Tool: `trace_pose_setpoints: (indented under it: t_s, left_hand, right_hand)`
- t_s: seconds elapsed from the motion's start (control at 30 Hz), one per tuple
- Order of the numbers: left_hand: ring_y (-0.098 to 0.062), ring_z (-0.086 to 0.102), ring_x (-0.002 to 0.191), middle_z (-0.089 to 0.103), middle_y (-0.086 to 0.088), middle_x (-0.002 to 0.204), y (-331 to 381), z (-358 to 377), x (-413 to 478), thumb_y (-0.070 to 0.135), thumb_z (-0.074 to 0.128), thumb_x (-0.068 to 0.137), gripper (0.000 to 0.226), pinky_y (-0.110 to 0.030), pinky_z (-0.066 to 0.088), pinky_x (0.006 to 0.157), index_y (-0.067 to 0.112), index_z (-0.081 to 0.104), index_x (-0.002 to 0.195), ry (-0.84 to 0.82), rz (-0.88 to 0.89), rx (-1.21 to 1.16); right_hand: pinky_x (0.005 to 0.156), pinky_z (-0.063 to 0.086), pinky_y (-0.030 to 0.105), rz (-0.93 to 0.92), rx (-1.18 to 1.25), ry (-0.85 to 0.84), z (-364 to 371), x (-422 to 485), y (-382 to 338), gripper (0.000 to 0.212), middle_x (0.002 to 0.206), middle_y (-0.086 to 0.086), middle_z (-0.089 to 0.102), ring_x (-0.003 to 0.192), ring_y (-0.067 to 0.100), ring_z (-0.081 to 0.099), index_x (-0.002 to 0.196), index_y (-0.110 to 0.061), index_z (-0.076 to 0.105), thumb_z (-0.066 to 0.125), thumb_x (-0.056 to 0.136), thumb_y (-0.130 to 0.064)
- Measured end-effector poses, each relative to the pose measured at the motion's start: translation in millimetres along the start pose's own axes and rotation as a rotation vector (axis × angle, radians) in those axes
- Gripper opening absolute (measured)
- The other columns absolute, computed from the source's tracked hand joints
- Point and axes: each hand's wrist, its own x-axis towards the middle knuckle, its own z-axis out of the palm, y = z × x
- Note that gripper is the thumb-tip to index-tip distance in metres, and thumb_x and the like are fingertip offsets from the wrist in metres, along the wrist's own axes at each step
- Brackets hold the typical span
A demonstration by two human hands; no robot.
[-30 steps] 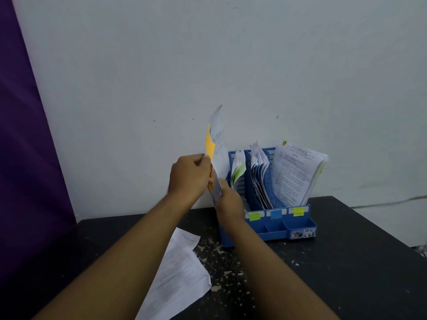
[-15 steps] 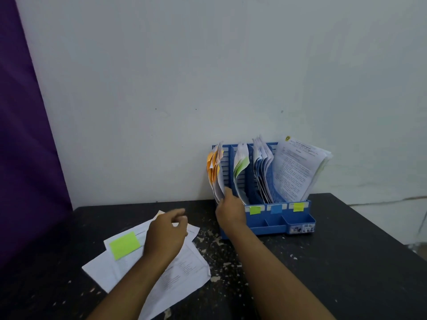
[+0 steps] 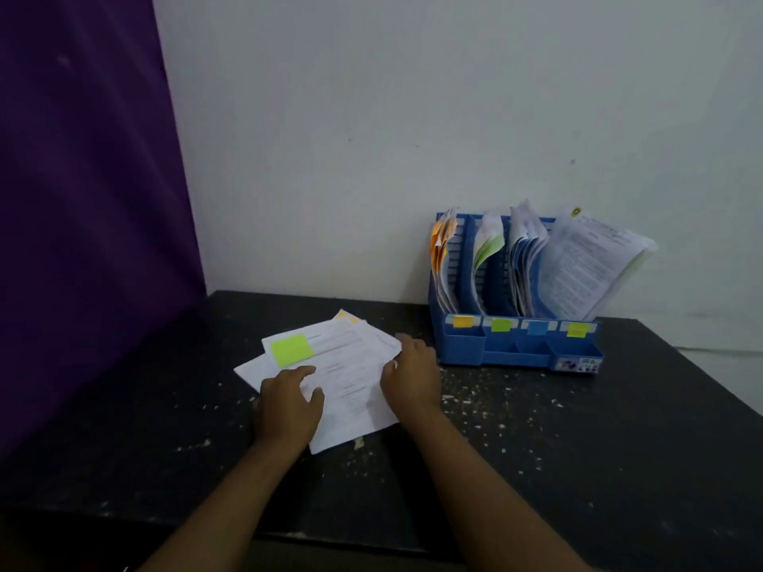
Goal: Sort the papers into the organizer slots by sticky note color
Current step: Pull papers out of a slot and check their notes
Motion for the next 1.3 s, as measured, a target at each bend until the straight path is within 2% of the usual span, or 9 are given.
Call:
trace_pose_setpoints:
  t_s: [0.13, 0.23, 0.43, 0.57, 0.73, 0.97, 1.07, 1.2, 1.3]
  left_hand:
    - [-0.029, 0.049, 0.138, 0.057, 0.0, 0.151, -24, -6, -11, 0.063, 0.071, 0.089, 0.078, -0.048, 0.042, 0.114, 0.025, 0.05, 0.154, -0.087, -0.015, 0.179]
    - [-0.025, 0.043, 0.145, 0.051, 0.003, 0.158, -36, -5, -18, 0.07, 0.069, 0.087, 0.089, -0.046, 0.035, 0.118, 0.022, 0.045, 0.158, -0.129, 0.039, 0.185]
    - [-0.021, 0.038, 0.149, 0.049, 0.004, 0.16, -40, -10, -22, 0.068, 0.071, 0.087, 0.085, -0.043, 0.027, 0.123, 0.025, 0.046, 0.157, -0.159, 0.077, 0.141]
    - [-0.021, 0.042, 0.147, 0.052, 0.004, 0.157, -41, -14, -24, 0.065, 0.077, 0.084, 0.083, -0.043, 0.031, 0.123, 0.028, 0.051, 0.154, -0.165, 0.079, 0.084]
    - [-0.022, 0.051, 0.137, 0.059, 0.002, 0.148, -45, -23, -30, 0.055, 0.09, 0.074, 0.086, -0.043, 0.044, 0.114, 0.035, 0.054, 0.15, -0.209, 0.052, -0.072]
    - [-0.022, 0.046, 0.145, 0.047, -0.001, 0.161, -46, -32, -20, 0.028, 0.102, 0.064, 0.118, -0.038, 0.045, 0.112, 0.03, 0.034, 0.161, -0.373, -0.094, -0.337]
    - [-0.021, 0.048, 0.142, 0.048, -0.001, 0.16, -47, -30, -20, 0.025, 0.098, 0.072, 0.111, -0.032, 0.044, 0.105, 0.026, 0.033, 0.162, -0.367, -0.114, -0.372]
    - [-0.023, 0.046, 0.146, 0.049, 0.003, 0.16, -47, -26, -24, 0.034, 0.096, 0.074, 0.106, -0.043, 0.043, 0.115, 0.029, 0.035, 0.16, -0.332, -0.066, -0.249]
    - [-0.022, 0.045, 0.146, 0.048, 0.005, 0.16, -48, -27, -22, 0.036, 0.098, 0.07, 0.11, -0.044, 0.043, 0.116, 0.03, 0.035, 0.16, -0.355, -0.061, -0.256]
  right_hand:
    - [0.121, 0.033, 0.043, 0.032, -0.085, -0.108, 24, -32, 0, 0.066, 0.159, 0.001, 0.045, 0.146, 0.025, 0.039, 0.158, -0.025, 0.034, 0.06, 0.099, -0.04]
    - [0.127, 0.023, 0.048, 0.07, -0.147, -0.094, 34, -42, 6, 0.072, 0.16, 0.005, 0.041, 0.15, 0.029, 0.033, 0.161, -0.024, 0.026, 0.056, 0.099, -0.046]
    - [0.117, 0.038, 0.044, 0.133, 0.001, -0.012, 20, -50, 11, 0.067, 0.145, 0.005, 0.056, 0.138, 0.028, 0.044, 0.153, -0.025, 0.039, 0.069, 0.094, -0.038]
    - [0.104, 0.048, 0.041, 0.178, 0.182, -0.024, 17, -52, 18, 0.065, 0.138, 0.007, 0.057, 0.13, 0.026, 0.051, 0.148, -0.033, 0.041, 0.073, 0.092, -0.031]
    - [0.118, 0.041, 0.046, 0.164, 0.114, -0.072, 12, -58, 22, 0.082, 0.154, 0.009, 0.048, 0.144, 0.029, 0.042, 0.159, -0.027, 0.032, 0.074, 0.09, -0.041]
    - [0.118, 0.039, 0.043, 0.039, 0.008, -0.095, 6, -66, 24, 0.08, 0.146, -0.002, 0.058, 0.137, 0.023, 0.049, 0.156, -0.027, 0.04, 0.075, 0.088, -0.05]
    - [0.105, 0.048, 0.04, 0.094, 0.123, -0.094, 4, -68, 28, 0.075, 0.134, -0.009, 0.063, 0.126, 0.018, 0.053, 0.15, -0.036, 0.043, 0.081, 0.086, -0.039]
    - [0.085, 0.051, 0.025, 0.181, 0.354, -0.026, -1, -72, 28, 0.063, 0.117, -0.014, 0.068, 0.113, 0.012, 0.064, 0.135, -0.044, 0.051, 0.073, 0.089, -0.006]
    - [0.1, 0.053, 0.032, 0.249, 0.45, 0.062, -4, -72, 27, 0.072, 0.125, -0.007, 0.066, 0.116, 0.016, 0.062, 0.147, -0.031, 0.048, 0.065, 0.089, 0.007]
